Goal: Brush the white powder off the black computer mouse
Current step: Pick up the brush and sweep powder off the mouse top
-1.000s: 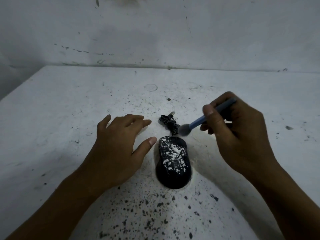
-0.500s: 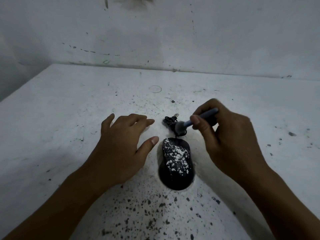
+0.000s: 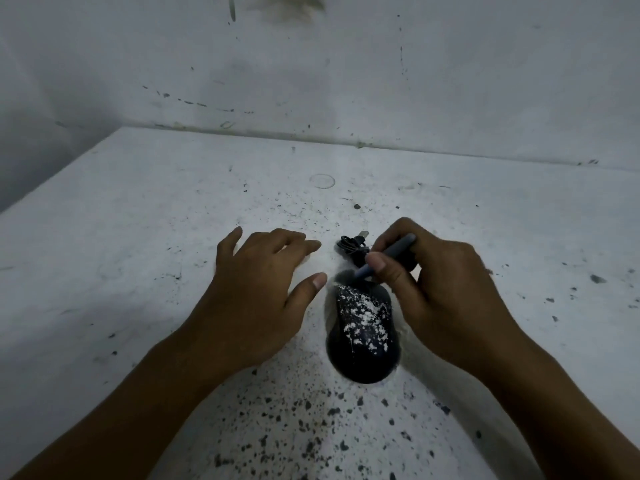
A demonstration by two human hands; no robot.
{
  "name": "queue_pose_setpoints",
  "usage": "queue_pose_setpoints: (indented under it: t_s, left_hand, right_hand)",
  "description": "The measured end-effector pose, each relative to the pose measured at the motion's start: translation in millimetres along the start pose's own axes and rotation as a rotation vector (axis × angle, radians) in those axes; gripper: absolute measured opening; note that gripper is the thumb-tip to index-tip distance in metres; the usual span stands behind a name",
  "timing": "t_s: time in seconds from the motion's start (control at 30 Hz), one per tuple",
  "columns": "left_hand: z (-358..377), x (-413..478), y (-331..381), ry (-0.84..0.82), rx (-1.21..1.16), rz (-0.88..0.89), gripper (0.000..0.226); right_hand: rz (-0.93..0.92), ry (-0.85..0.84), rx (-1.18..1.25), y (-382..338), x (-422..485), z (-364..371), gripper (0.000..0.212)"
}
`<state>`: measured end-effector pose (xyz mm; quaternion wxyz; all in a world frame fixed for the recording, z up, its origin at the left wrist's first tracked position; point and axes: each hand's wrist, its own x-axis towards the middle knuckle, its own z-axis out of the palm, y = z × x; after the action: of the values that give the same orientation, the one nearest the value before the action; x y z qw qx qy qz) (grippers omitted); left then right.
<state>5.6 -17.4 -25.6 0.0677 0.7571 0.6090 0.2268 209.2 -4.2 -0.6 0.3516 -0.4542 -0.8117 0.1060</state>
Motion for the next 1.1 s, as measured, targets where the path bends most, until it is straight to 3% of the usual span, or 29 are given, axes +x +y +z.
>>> queue_pose_setpoints:
  t_s: [0.17,0.33,0.5,0.67,0.87,1.0,1.1]
  left_hand:
    - [-0.3,0.5,-0.6,0.015,-0.006,-0.01,0.048]
    - [-0.1,0.6,0.2,-0.002,0.0,-0.01,0.049]
    - [-0.4,1.0,-1.1,0.008,-0.01,-0.014,0.048]
    - [0.5,0.9,-1.4,0.002,-0.002,-0.015,0.048]
    - [0.6,0.6,-2.2,0.015,-0.009,-0.017,0.047]
    - [1.0,0.8,-1.7,0.006,0.0,-0.016,0.047]
    - [0.9,0.9,-2.2,0.012,0.001,-0.013,0.046]
  right_hand:
    - [0.026,0.124,0.012,2.9,2.6,-6.3,0.01]
    - [0.029,-0.013,0.01,-0.6,1.8,0.4,0.012]
    - [0.052,0.119,0.115,2.2,3.6,-5.4,0.009]
    - [0.042,-0.019,0.076,-1.0,3.3,2.5,0.011]
    - [0.077,0.125,0.205,2.1,4.9,-7.1,0.011]
    - [0.082,0.007,0.166,-1.7,3.1,-0.7,0.015]
    - [0.101,0.048,0.093,3.1,3.4,0.4,0.008]
